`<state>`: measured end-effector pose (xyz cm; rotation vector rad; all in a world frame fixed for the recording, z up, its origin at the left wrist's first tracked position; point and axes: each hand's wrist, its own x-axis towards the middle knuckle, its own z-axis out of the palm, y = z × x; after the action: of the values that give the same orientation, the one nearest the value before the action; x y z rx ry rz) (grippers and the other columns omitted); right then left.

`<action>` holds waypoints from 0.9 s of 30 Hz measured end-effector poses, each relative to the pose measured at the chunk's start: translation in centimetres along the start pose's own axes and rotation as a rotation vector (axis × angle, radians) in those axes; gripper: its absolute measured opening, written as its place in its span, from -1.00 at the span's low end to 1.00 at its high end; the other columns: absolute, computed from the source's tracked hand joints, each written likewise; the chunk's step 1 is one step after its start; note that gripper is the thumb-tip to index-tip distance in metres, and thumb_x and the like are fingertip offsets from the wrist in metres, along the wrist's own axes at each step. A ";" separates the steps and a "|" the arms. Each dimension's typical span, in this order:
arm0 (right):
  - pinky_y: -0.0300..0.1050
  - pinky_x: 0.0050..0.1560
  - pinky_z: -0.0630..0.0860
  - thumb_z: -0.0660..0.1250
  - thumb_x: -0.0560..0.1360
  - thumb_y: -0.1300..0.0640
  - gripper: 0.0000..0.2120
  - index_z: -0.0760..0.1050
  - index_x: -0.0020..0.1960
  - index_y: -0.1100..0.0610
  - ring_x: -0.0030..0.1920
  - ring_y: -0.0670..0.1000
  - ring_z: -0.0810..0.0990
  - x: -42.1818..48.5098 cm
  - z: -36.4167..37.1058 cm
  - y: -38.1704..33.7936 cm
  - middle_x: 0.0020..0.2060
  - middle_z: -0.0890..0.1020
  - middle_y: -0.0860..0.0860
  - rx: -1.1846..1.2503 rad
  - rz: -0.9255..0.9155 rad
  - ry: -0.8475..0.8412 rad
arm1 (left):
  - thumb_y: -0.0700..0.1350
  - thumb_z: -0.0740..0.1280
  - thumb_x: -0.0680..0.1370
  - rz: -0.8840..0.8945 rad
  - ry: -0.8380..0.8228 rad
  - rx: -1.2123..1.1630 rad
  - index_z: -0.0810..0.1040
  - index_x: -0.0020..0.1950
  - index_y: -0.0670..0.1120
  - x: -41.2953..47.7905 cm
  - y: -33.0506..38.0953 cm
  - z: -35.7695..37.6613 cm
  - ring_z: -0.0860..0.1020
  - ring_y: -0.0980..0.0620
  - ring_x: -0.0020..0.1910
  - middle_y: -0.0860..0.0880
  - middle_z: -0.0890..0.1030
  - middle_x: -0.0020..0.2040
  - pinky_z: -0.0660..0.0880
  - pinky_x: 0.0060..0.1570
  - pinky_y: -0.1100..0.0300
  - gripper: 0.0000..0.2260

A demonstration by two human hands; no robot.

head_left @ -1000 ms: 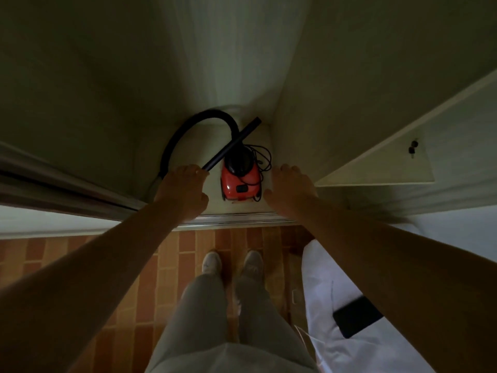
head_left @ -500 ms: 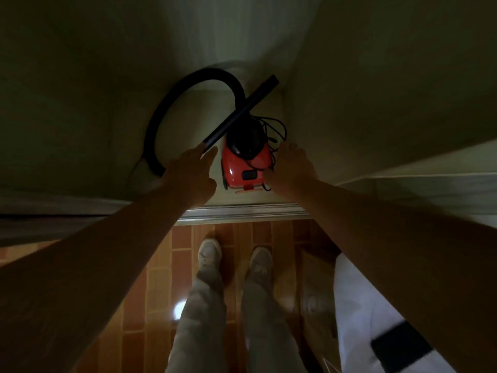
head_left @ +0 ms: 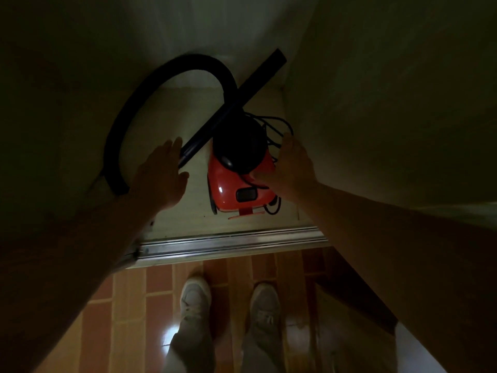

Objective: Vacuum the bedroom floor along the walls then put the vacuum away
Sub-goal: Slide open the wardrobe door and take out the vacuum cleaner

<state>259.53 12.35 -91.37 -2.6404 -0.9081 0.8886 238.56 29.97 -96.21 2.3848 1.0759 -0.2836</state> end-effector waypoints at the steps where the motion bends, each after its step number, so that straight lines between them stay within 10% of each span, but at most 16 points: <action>1: 0.13 0.60 0.06 0.52 0.40 -0.27 0.20 -0.18 0.66 0.19 0.64 0.15 -0.01 0.7 0.4 0.4 0.65 0.00 0.15 0.001 -0.008 0.003 | 0.00 0.27 0.69 0.009 0.006 0.013 -0.06 0.70 -0.03 0.5 -0.4 0.5 0.06 -0.17 0.65 -0.13 0.06 0.69 0.07 0.60 -0.07 -0.31; 7: 0.19 0.59 0.08 0.47 0.35 -0.42 0.19 -0.06 0.67 0.13 0.63 0.17 0.08 2.6 2.3 0.8 0.63 0.15 0.13 0.019 -0.021 -0.005 | 0.06 0.21 0.71 -0.001 -0.031 -0.046 -0.08 0.70 -0.02 3.1 -1.1 3.0 0.07 -0.13 0.66 -0.09 0.06 0.69 0.07 0.61 -0.06 -0.33; 11: 0.19 0.40 0.43 0.46 0.19 -0.46 0.08 0.23 0.57 -0.02 0.43 0.10 0.45 2.7 4.2 0.1 0.42 0.50 0.00 0.208 -0.089 0.019 | 0.05 0.24 0.70 -0.067 -0.051 -0.194 -0.01 0.70 -0.04 4.6 -1.1 3.5 0.25 -0.17 0.59 -0.13 0.20 0.65 0.21 0.56 -0.04 -0.34; 17: 0.09 0.26 0.56 0.44 0.25 -0.43 -0.11 0.43 0.43 0.04 0.29 0.03 0.57 3.4 5.3 -0.5 0.27 0.61 -0.02 0.251 -0.120 0.116 | 0.07 0.28 0.68 -0.164 -0.065 -0.283 0.36 0.52 -0.13 7.3 -1.2 3.7 0.60 -0.17 0.02 -0.23 0.59 0.25 0.47 -0.04 0.06 -0.53; 27: 0.00 0.20 0.59 0.55 0.41 -0.13 -0.36 0.49 0.37 0.15 0.24 0.05 0.59 4.2 5.2 -2.1 0.25 0.62 0.05 0.389 -0.106 0.157 | 0.12 0.21 0.70 -0.072 -0.005 -0.255 0.44 0.37 -0.12 6.6 0.7 3.0 0.56 0.00 -0.22 -0.17 0.58 0.04 0.39 -0.36 0.16 -0.62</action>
<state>257.98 16.63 -96.67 -2.2706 -0.7425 0.7338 243.58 32.23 -101.06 2.1219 1.1256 -0.1663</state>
